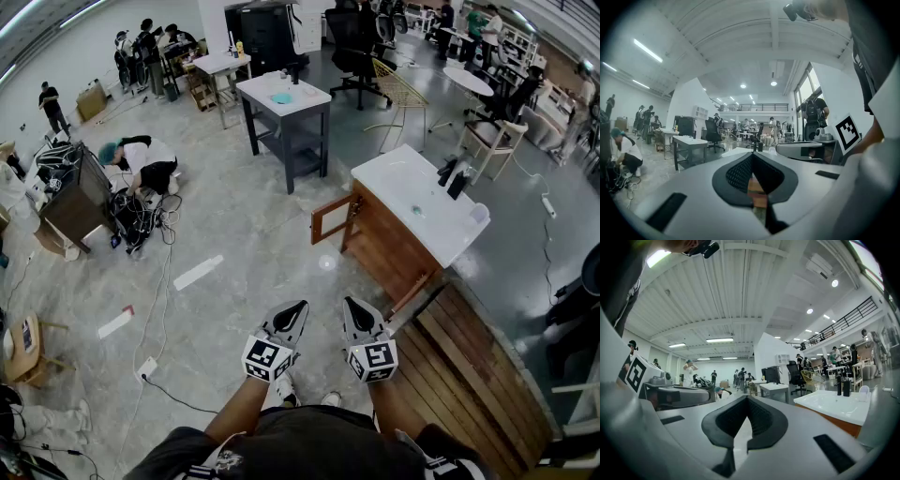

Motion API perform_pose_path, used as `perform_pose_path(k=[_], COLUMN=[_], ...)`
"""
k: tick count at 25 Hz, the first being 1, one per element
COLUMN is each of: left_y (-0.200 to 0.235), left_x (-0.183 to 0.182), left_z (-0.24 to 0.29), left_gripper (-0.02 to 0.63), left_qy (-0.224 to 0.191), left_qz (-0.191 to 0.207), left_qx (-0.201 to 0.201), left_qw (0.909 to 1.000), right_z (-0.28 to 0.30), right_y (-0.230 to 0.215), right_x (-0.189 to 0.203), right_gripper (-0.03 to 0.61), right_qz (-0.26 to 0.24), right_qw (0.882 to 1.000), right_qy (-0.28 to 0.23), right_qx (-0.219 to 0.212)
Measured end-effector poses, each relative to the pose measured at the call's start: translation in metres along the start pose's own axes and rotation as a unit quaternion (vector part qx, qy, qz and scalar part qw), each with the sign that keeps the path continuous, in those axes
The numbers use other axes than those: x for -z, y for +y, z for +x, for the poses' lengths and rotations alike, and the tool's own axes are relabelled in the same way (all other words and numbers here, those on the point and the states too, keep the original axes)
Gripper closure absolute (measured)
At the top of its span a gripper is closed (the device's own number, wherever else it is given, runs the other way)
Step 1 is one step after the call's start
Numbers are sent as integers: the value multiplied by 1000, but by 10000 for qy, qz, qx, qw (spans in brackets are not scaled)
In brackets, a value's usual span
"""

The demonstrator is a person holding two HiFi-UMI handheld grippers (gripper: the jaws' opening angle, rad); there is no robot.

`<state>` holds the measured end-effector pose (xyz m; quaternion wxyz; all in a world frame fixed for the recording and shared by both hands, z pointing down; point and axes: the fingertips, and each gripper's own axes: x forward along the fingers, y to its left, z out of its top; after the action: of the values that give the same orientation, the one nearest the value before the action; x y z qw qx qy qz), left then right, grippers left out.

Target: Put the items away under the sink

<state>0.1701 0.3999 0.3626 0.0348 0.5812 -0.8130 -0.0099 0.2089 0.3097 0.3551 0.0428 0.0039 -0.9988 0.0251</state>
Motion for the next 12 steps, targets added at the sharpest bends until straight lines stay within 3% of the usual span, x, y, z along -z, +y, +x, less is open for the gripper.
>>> perform_pose_path(k=[12], left_y=[34], left_x=[-5], left_z=[0], left_gripper=[615], left_qy=[-31], left_qz=[73], left_qx=[38], left_qw=[10000], right_z=[31], right_y=[16], right_x=[-5], right_gripper=[555], right_qz=[-102], right_qw=[9999], right_qy=[-60], right_qx=[63])
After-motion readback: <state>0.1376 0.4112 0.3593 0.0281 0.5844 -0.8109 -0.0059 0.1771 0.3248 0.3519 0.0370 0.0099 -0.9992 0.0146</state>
